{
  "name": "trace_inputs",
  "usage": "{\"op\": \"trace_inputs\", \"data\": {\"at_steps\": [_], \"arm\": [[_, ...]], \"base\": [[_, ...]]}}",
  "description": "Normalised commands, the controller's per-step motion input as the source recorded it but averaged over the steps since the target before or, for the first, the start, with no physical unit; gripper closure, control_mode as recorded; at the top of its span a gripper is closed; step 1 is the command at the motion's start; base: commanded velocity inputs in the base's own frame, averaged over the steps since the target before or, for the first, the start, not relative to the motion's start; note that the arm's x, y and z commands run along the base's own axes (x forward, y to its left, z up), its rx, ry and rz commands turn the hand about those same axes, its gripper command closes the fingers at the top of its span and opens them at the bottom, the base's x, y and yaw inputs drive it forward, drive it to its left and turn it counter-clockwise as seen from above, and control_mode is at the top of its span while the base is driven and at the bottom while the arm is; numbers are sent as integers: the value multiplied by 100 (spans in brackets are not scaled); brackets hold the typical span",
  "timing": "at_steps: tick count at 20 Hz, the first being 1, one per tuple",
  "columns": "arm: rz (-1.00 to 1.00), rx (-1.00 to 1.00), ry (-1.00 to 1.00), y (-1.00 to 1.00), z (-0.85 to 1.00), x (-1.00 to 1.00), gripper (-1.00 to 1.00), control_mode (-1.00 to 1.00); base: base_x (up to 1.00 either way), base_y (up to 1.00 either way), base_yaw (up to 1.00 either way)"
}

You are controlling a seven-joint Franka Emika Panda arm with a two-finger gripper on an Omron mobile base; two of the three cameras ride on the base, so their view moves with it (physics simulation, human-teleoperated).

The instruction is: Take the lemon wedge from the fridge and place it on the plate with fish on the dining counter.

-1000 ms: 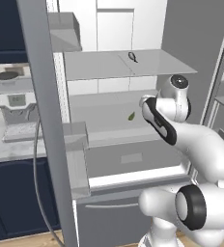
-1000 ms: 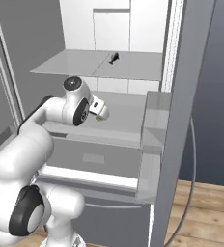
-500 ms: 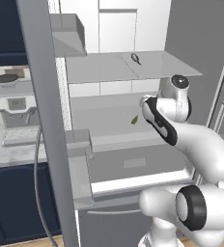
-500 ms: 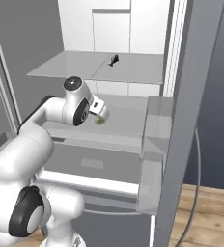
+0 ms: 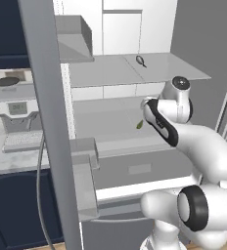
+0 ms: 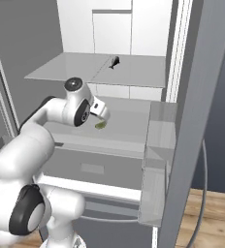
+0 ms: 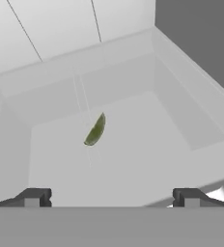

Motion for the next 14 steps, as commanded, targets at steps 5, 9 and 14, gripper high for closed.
{"op": "trace_inputs", "data": {"at_steps": [5,9,14], "arm": [[0,0,8,19,-37,41,-100,-100],[0,0,16,20,-34,65,-100,-100],[1,0,4,11,-12,11,-100,-100]], "base": [[0,0,0],[0,0,0],[0,0,0]]}}
